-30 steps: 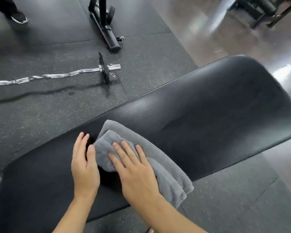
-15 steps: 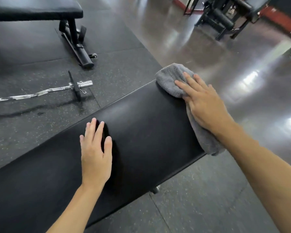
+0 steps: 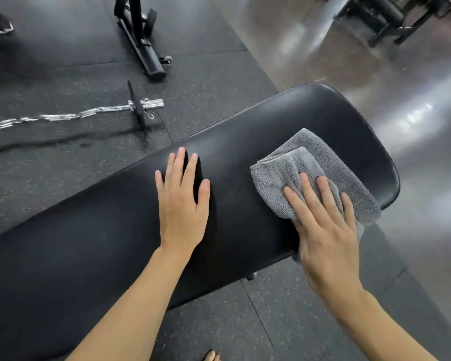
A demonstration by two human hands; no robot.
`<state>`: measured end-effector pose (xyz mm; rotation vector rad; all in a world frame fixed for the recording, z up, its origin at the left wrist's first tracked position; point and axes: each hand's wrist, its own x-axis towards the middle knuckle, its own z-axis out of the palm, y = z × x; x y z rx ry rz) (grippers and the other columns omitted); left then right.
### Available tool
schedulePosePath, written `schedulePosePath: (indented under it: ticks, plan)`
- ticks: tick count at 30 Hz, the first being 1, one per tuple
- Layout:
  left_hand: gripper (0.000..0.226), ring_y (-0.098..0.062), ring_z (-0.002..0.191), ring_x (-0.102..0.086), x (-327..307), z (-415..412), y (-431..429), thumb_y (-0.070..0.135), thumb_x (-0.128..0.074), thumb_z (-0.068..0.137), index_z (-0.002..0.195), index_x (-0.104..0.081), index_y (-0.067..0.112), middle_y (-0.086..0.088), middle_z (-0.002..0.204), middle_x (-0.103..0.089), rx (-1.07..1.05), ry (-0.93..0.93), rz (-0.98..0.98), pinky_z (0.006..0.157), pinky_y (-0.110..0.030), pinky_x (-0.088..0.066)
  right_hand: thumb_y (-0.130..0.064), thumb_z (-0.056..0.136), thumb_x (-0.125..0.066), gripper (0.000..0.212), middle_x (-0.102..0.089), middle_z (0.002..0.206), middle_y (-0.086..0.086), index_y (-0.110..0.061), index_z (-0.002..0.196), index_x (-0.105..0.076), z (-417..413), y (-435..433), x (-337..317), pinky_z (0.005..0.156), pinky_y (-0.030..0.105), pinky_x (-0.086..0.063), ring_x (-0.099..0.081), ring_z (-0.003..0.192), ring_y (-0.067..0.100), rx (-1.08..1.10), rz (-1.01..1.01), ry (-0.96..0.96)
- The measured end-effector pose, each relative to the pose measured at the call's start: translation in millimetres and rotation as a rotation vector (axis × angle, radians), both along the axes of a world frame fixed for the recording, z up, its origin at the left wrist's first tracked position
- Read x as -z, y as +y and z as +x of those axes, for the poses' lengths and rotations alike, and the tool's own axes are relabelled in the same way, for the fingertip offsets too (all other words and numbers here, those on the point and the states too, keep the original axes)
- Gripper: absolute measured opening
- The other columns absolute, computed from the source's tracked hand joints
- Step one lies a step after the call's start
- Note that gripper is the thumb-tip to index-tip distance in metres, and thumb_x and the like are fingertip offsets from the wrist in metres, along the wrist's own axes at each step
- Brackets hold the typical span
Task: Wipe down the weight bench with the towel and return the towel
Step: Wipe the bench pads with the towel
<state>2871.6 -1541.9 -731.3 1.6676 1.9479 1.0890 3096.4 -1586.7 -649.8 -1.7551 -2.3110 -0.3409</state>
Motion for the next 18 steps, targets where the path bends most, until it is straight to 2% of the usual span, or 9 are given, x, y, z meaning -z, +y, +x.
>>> schedulePosePath:
  ticks: [5, 10, 14, 18]
  plan:
    - [0.048, -0.017, 0.156, -0.021, 16.9, -26.9, -24.0, 0.022, -0.043, 0.106, 0.153, -0.042, 0.013, -0.002, 0.165, -0.032, 0.026, -0.031, 0.030, 0.128, -0.044, -0.013, -0.002, 0.090, -0.065, 0.061, -0.037, 0.159, 0.007, -0.017, 0.147, -0.049, -53.2, -22.7, 35.0, 0.119, 0.057, -0.022, -0.027, 0.149, 0.036, -0.090, -0.047, -0.112]
    - [0.045, -0.015, 0.155, -0.023, 45.2, -70.8, -66.6, 0.013, -0.045, 0.106, 0.150, -0.046, 0.012, 0.000, 0.164, -0.033, -0.038, -0.102, 0.008, 0.127, -0.043, -0.017, 0.002, 0.087, -0.052, 0.064, -0.035, 0.160, 0.008, -0.016, 0.148, -0.048, -97.6, -46.9, 57.8, 0.119, 0.059, -0.021, -0.027, 0.149, 0.037, -0.210, -0.103, -0.139]
    - [0.043, -0.006, 0.154, -0.022, 69.9, -114.7, -100.7, 0.012, -0.043, 0.106, 0.149, -0.048, 0.015, 0.006, 0.164, -0.033, -0.162, -0.222, -0.057, 0.125, -0.039, -0.024, -0.001, 0.088, -0.043, 0.063, -0.033, 0.161, 0.008, -0.017, 0.148, -0.047, -158.0, -74.5, 87.3, 0.118, 0.059, -0.021, -0.026, 0.150, 0.036, -0.276, -0.188, -0.134]
    - [0.043, -0.008, 0.153, -0.026, 104.0, -189.2, -145.5, 0.014, -0.048, 0.105, 0.147, -0.052, 0.018, 0.009, 0.162, -0.035, -0.185, -0.178, -0.140, 0.123, -0.030, -0.026, -0.002, 0.087, -0.039, 0.064, -0.034, 0.161, 0.009, -0.016, 0.149, -0.046, -230.2, -106.1, 128.3, 0.117, 0.059, -0.020, -0.026, 0.150, 0.036, -0.297, -0.233, -0.130]
